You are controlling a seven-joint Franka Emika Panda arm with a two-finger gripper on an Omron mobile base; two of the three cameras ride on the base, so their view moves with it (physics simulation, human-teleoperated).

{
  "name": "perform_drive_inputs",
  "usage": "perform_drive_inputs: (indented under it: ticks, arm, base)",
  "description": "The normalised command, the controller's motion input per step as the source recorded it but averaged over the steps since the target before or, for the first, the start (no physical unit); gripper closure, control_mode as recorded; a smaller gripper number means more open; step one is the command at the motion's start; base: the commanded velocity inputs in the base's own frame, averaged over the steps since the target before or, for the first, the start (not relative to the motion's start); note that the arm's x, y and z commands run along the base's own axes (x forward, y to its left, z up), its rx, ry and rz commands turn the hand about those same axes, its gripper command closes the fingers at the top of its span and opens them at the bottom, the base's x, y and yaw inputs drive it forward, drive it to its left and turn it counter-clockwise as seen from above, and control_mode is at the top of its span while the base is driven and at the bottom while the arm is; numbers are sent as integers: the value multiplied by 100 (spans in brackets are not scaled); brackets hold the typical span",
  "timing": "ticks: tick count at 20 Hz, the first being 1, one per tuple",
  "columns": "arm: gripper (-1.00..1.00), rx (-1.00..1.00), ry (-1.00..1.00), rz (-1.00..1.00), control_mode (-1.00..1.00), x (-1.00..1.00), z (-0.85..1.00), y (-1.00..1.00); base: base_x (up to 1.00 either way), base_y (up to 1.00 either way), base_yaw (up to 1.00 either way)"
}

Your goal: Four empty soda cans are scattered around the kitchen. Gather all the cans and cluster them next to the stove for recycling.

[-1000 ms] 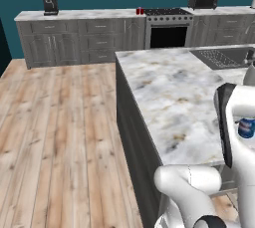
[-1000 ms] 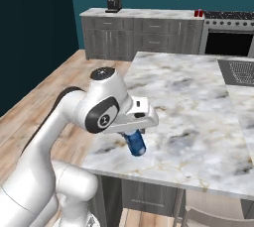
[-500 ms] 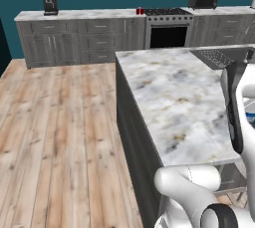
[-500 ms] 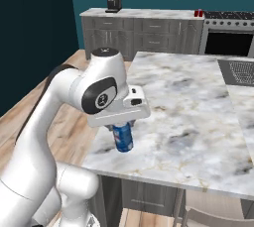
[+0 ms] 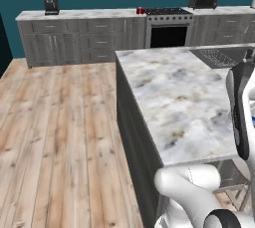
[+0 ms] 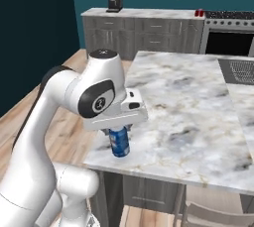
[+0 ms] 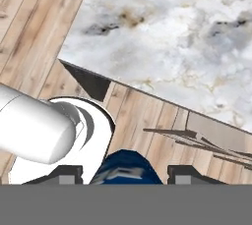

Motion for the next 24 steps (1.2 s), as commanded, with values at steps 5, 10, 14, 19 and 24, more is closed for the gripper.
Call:
perform_drive_inputs:
  ticks: [5,10,14,19,24]
  arm:
    - [100,0,0,0,100,0,0,0]
    - [100,0,0,0,100,0,0,0]
    - [100,0,0,0,100,0,0,0]
    - [100,0,0,0,100,0,0,0]
    - [100,0,0,0,100,0,0,0]
  base:
    - [-60,62,2]
    - [-31,100,0]
    - [-13,100,-3]
    - [-1,100,-3]
    - [1,100,-3]
